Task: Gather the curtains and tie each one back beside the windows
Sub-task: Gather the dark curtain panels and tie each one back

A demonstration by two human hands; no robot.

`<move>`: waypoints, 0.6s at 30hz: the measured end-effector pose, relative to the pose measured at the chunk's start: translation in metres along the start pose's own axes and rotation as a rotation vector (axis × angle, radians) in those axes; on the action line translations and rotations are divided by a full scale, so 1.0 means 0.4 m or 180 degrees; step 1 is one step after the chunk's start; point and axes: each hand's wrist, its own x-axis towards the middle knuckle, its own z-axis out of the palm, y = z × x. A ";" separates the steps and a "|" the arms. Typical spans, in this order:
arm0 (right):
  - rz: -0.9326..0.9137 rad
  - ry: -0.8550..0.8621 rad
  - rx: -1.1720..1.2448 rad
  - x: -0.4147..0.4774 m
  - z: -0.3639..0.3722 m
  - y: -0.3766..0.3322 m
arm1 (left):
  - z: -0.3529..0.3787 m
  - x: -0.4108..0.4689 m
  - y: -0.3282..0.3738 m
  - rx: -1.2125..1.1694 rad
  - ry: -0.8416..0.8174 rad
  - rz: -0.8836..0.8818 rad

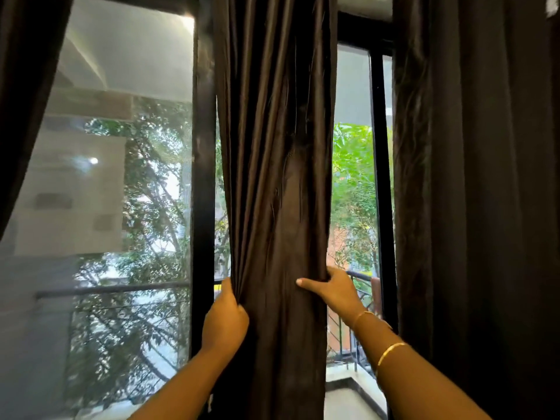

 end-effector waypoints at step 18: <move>0.0516 -0.0514 0.1264 -0.002 0.080 0.020 | 0.032 -0.012 0.013 0.0150 0.0041 -0.0116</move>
